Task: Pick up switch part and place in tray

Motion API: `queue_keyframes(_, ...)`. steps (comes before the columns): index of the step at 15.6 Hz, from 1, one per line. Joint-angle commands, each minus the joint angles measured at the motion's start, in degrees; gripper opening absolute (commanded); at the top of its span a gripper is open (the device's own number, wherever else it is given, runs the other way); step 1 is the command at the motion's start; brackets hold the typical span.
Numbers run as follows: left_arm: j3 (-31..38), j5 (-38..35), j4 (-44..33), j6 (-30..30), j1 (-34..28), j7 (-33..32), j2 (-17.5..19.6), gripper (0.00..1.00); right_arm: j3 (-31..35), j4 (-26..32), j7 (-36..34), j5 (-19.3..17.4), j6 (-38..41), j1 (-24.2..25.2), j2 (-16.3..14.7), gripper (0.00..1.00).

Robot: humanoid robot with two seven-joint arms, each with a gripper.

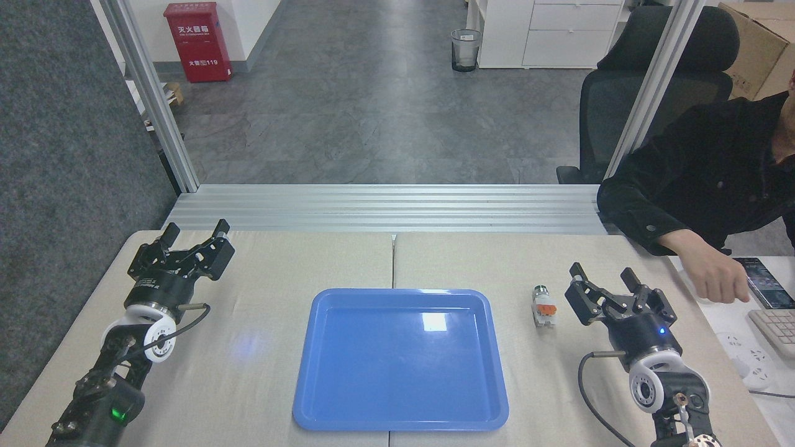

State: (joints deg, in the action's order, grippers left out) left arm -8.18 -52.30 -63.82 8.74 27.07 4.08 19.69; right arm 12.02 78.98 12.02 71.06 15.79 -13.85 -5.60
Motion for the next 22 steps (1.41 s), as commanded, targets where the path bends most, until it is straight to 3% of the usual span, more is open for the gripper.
queue_keyframes(1, 0.0, 0.0, 0.02, -0.03, 0.0, -0.04, 0.0, 1.0, 0.29, 0.38, 0.02, 0.04, -0.06, 0.13, 0.24, 0.99)
queue_keyframes(22, 0.0, 0.0, -0.07, 0.05, 0.0, -0.04, 0.0, 1.0, 0.29, 0.83, 0.02, 0.04, -0.24, 0.4, 0.06, 0.99)
